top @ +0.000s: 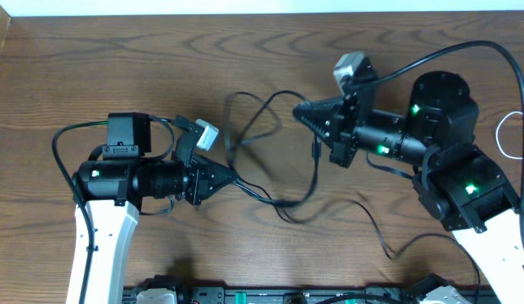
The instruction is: Untangle cables
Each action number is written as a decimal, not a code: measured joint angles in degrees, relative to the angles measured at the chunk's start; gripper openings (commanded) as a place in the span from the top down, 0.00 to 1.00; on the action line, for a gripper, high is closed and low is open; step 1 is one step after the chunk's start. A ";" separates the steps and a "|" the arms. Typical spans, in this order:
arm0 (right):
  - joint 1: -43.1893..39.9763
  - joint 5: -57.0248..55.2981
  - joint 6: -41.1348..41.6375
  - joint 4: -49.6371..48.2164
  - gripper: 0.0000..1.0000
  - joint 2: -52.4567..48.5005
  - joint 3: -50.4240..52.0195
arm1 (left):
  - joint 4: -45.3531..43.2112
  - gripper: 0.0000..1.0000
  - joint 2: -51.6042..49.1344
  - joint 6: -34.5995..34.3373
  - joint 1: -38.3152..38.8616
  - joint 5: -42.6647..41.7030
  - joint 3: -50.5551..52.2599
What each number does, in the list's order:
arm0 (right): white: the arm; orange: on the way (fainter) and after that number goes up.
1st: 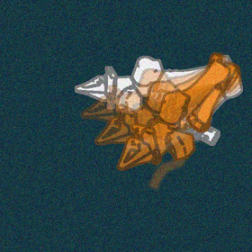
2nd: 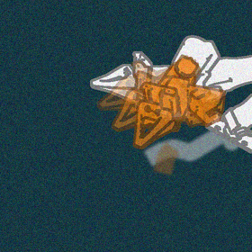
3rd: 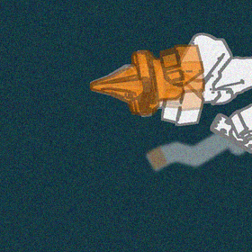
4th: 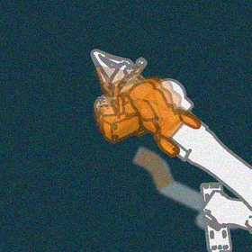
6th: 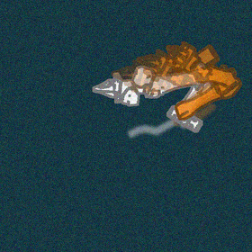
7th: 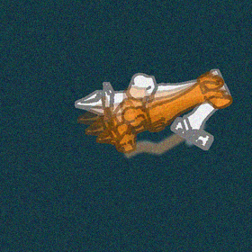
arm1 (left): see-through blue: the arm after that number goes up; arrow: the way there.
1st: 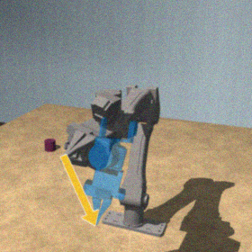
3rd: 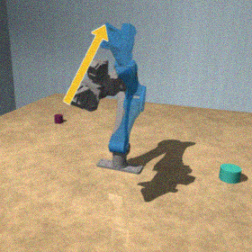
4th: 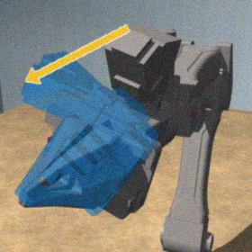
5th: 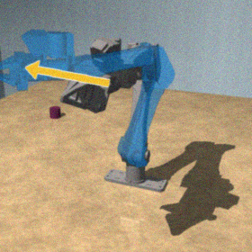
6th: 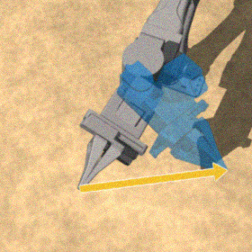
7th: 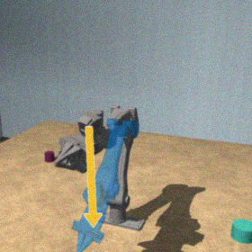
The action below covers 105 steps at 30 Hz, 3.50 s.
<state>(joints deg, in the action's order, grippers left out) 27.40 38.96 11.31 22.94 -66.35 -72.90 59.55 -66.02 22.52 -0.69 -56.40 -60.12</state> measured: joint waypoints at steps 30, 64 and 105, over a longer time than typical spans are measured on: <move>11.91 3.30 -4.61 -2.93 0.99 -0.02 0.00 | -4.98 0.27 0.00 -2.25 4.94 7.85 0.00; 12.37 -37.44 2.93 7.34 0.99 3.87 0.04 | -5.31 0.92 0.02 -7.30 5.14 19.08 0.00; 8.79 -26.86 -11.67 29.99 0.18 -11.32 -0.07 | -30.84 0.78 1.03 -22.45 5.20 -2.95 0.02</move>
<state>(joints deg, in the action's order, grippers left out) 36.18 12.10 -0.36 52.93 -77.67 -72.97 28.71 -64.99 0.08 4.51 -59.35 -60.10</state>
